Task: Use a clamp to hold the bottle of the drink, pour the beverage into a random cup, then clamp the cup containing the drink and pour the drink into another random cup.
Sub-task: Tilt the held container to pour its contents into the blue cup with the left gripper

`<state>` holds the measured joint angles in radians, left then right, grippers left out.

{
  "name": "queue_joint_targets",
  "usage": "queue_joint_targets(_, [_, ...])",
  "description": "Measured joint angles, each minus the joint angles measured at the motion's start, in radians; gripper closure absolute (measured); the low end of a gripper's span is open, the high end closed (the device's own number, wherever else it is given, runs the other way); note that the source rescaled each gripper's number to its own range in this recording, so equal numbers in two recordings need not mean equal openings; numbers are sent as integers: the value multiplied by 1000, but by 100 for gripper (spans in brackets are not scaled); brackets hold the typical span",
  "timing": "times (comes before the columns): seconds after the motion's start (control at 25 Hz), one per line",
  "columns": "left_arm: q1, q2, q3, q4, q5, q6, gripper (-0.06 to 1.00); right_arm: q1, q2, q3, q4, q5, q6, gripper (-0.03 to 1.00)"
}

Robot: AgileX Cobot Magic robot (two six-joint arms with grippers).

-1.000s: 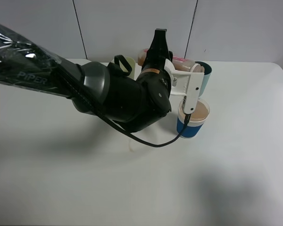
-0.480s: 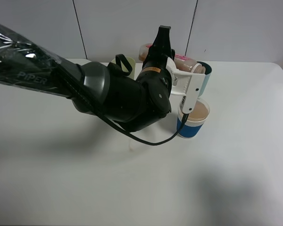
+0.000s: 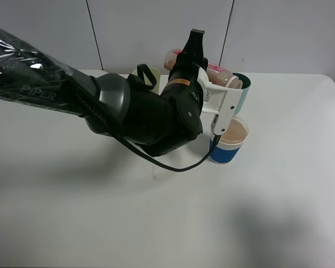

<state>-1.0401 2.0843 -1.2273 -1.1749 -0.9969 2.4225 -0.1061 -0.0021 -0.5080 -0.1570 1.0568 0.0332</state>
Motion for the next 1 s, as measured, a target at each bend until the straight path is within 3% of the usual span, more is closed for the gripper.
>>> queue_joint_targets(1.0, [0, 0, 0, 0, -27, 41, 89, 0, 0, 0, 0, 0, 6, 12])
